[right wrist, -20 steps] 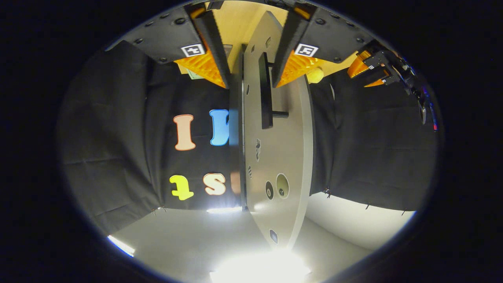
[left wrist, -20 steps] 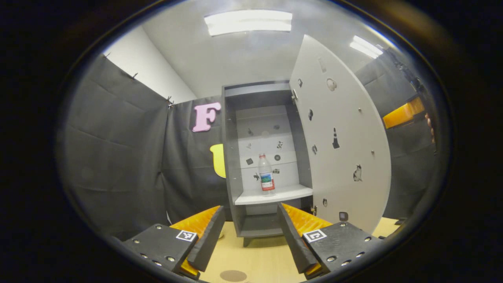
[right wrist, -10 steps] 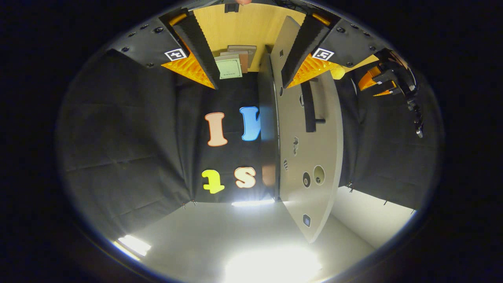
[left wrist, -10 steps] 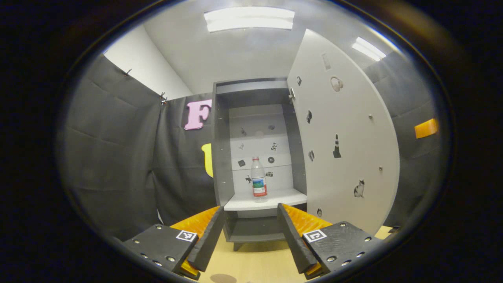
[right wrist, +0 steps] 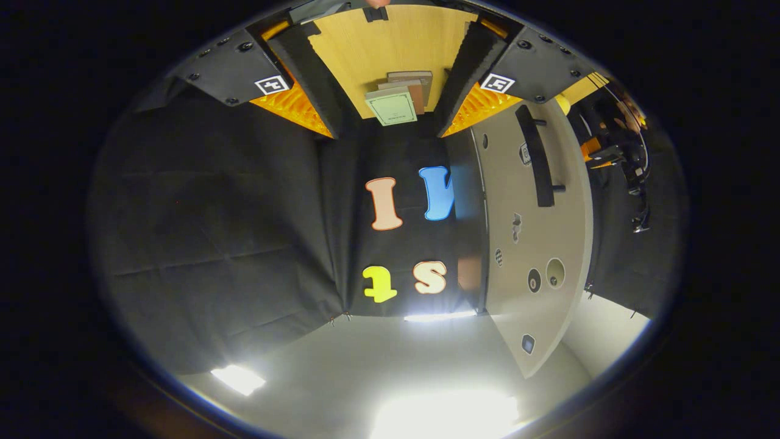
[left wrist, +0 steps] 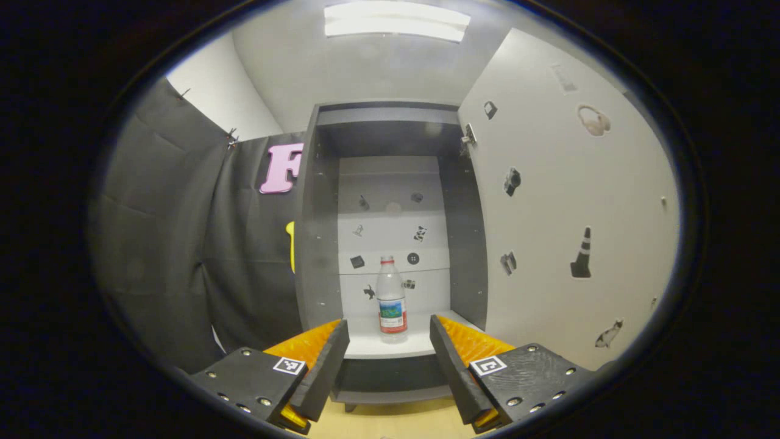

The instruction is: Open the cabinet door with the right hand, grasp the bottle in the cabinet with the left hand and place it on the coaster, then close the cabinet door with the right hand.

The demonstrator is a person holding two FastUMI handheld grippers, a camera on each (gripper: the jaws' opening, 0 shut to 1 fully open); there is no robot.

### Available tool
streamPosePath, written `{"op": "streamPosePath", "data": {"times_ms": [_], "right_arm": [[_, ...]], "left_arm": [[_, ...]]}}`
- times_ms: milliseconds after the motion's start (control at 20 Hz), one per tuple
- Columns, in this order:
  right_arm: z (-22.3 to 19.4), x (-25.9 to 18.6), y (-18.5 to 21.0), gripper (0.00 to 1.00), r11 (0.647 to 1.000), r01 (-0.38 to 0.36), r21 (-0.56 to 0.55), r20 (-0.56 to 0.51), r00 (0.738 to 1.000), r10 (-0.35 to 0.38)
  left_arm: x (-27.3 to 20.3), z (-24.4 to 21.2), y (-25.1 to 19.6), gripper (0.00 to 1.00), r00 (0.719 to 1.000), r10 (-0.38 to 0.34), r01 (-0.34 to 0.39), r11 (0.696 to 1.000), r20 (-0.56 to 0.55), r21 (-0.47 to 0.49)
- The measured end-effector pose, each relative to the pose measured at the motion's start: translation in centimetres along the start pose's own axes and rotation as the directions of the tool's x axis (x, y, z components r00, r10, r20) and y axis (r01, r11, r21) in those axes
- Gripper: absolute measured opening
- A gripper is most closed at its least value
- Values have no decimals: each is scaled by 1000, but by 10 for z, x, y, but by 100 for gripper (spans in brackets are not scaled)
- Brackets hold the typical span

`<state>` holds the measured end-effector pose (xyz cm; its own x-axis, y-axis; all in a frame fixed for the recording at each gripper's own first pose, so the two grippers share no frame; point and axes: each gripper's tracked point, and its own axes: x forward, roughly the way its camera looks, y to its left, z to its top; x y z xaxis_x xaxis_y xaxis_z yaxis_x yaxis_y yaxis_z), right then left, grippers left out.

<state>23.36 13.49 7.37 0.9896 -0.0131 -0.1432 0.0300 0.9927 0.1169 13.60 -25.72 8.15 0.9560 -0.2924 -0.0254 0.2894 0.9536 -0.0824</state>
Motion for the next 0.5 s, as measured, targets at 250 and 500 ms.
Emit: {"op": "streamPosePath", "data": {"times_ms": [250,500], "right_arm": [[5,3,-8,98,997,77,-29,28,997,-76],[5,2,-17,98,986,160,-46,33,987,-159]], "left_arm": [[60,-10,5,80,998,-55,54,997,-18,-50],[111,-20,8,83,997,-80,80,996,-9,-47]]}}
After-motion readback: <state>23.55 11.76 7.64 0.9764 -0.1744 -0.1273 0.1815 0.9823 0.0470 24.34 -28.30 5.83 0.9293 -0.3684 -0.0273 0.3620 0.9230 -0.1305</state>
